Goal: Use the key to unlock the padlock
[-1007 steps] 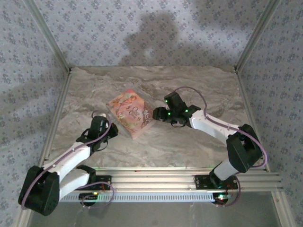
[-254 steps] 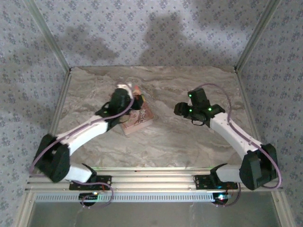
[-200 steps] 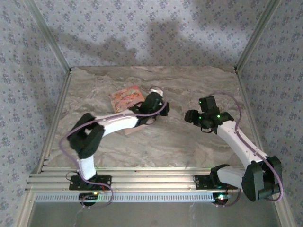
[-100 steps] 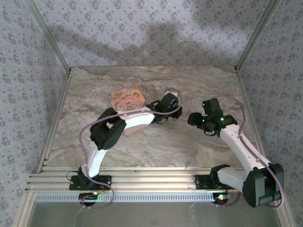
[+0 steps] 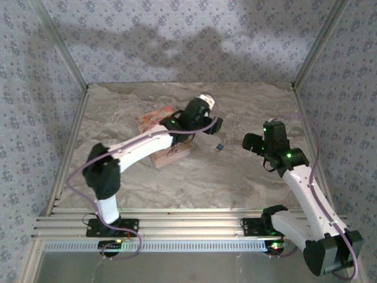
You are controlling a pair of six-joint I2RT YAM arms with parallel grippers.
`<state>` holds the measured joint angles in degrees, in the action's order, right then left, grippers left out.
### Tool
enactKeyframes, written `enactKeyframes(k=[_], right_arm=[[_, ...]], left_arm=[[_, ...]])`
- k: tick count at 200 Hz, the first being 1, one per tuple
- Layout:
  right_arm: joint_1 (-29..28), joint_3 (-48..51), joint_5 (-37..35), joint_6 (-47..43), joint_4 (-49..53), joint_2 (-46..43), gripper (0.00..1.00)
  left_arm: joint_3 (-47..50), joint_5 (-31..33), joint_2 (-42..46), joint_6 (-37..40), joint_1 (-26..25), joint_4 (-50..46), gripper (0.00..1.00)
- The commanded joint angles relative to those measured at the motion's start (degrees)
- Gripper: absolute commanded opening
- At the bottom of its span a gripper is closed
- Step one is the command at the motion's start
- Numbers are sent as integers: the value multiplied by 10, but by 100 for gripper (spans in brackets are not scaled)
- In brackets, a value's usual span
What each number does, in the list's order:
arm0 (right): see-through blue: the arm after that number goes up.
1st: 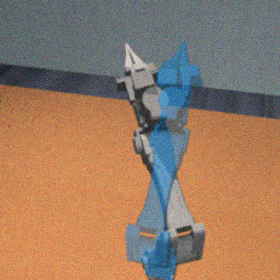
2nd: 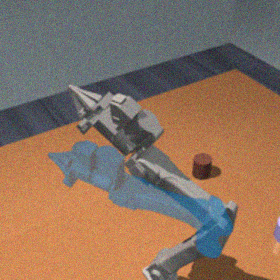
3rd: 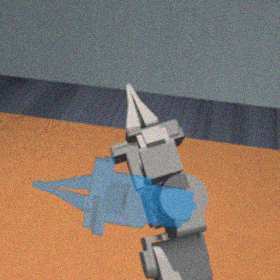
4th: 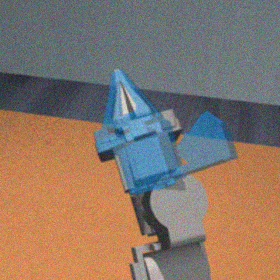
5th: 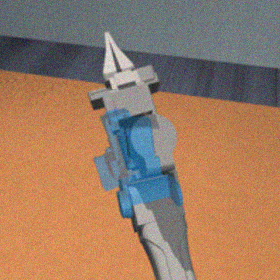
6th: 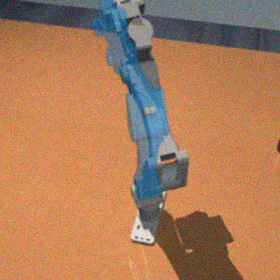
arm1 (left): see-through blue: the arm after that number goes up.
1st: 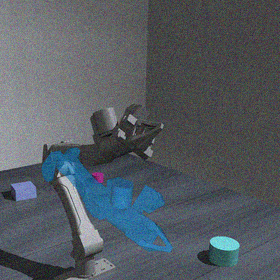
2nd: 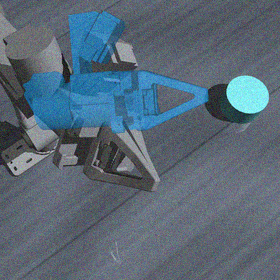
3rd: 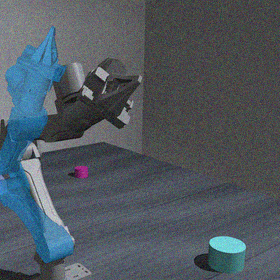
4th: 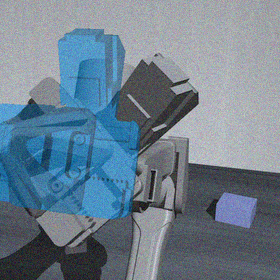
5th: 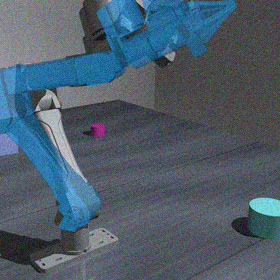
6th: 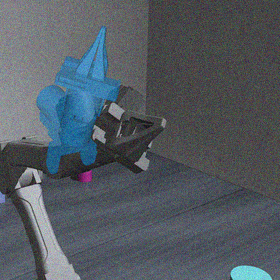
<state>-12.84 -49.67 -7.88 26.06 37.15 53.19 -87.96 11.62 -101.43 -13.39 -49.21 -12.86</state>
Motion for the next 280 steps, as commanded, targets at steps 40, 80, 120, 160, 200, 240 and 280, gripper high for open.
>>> enactKeyframes(k=[40, 80, 120, 160, 200, 240, 280], right_arm=[[15, 42, -146, -102, -123, -39, 100], [36, 152, -117, -232, -335, 1, 100], [77, 238, -120, -245, -543, 108, 100], [91, 348, -119, -282, -826, 186, 100], [121, 355, -30, -270, -911, 246, 100], [120, 351, -27, -276, -996, 345, 100], [129, 290, -44, -257, -876, 343, 100]], left_arm=[[145, -16, 181, 76, 193, -11, 98], [358, -133, 266, 101, 370, 201, 98], [472, -71, 270, 110, 451, 273, 98], [619, 1, 259, 110, 482, 469, 98], [660, -41, 189, 109, 495, 583, 98], [645, -59, 134, 116, 496, 602, 98], [646, -63, 136, 117, 496, 600, 98]])
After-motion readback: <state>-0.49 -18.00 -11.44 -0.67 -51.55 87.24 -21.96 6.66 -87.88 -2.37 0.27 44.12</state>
